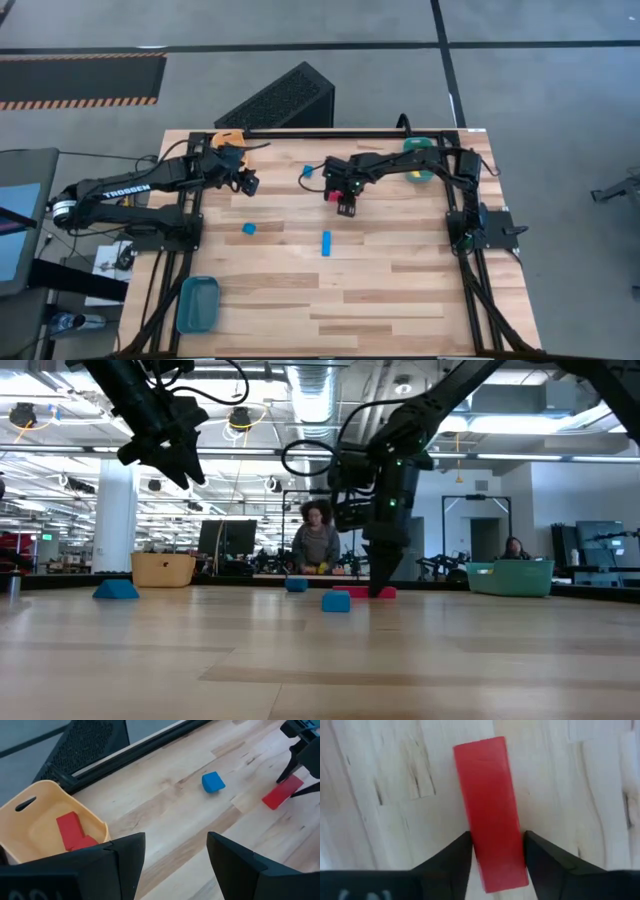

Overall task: Sort & place blocks by color
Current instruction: Put the red block into the orange bin

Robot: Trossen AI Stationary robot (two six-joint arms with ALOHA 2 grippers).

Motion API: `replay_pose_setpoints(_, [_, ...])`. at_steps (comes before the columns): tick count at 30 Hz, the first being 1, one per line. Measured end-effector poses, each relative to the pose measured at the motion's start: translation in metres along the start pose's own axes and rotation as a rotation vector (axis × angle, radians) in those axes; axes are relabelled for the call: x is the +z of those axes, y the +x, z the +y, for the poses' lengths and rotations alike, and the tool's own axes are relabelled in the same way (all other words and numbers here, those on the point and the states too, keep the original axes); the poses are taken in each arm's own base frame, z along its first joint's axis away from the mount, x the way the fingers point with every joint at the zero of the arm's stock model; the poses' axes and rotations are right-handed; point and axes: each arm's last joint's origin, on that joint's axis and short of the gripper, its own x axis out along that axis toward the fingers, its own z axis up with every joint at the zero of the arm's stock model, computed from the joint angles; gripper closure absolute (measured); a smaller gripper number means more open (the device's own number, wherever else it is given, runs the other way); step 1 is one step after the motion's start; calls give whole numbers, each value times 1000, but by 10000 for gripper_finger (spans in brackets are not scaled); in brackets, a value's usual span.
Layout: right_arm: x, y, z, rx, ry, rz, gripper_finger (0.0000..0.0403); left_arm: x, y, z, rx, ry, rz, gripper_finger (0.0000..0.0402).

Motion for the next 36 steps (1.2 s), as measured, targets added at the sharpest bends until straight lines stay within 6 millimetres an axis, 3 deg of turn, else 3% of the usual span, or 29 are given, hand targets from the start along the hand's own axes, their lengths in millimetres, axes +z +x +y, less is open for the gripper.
replay_pose_setpoints(9, [-2,1,0,7,60,-14,288,0,0,0,1,-5,0,203])
replay_pose_setpoints(20, [9,-6,9,11,111,-30,283,-1,0,-2,-87,2,45,203])
replay_pose_setpoints(28, [30,-22,28,-37,61,-119,284,0,0,-5,-211,-22,81,203])
replay_pose_setpoints(36, [47,-43,41,-135,21,-171,284,6,5,7,-265,-31,116,203])
